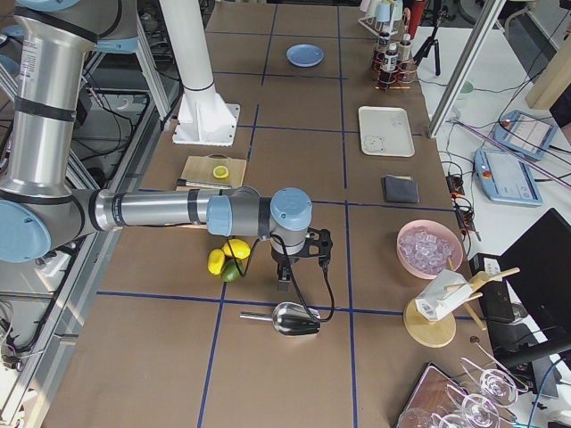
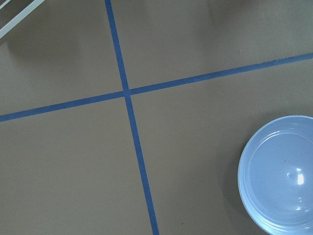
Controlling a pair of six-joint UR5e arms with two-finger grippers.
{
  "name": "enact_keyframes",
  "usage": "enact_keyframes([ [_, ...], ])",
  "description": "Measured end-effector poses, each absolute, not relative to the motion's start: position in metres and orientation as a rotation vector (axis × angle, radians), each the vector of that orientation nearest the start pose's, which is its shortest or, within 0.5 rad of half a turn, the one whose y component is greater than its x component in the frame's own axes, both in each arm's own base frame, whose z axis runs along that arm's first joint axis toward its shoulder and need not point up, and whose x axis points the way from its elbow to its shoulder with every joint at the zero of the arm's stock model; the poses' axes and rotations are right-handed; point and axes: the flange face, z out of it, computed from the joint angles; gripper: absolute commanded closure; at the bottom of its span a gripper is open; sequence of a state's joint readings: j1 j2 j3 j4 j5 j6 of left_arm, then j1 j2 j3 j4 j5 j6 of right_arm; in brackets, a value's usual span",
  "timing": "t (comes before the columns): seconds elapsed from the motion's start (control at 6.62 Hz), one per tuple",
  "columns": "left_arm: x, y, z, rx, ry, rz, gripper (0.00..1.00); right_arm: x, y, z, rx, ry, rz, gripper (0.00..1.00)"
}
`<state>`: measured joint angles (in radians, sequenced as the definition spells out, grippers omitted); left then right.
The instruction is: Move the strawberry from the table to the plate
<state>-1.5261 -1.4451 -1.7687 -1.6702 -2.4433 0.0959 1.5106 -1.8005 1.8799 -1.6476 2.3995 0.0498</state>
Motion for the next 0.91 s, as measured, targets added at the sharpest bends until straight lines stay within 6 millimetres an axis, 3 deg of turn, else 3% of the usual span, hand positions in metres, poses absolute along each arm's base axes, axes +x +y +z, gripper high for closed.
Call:
enact_keyframes([
  [0.45, 0.048, -0.454, 0.634, 0.131, 0.894, 0.307, 0.00, 0.033, -0.401, 0.609, 0.022, -0.860, -0.047, 0.00],
  [0.75, 0.110, -0.444, 0.660, 0.083, 0.933, 0.274, 0.01, 0.027, -0.402, 0.607, 0.031, -0.870, -0.068, 0.00],
  [0.91, 0.131, -0.440, 0.663, 0.054, 0.947, 0.254, 0.01, 0.020, -0.403, 0.605, 0.038, -0.872, -0.088, 0.00],
])
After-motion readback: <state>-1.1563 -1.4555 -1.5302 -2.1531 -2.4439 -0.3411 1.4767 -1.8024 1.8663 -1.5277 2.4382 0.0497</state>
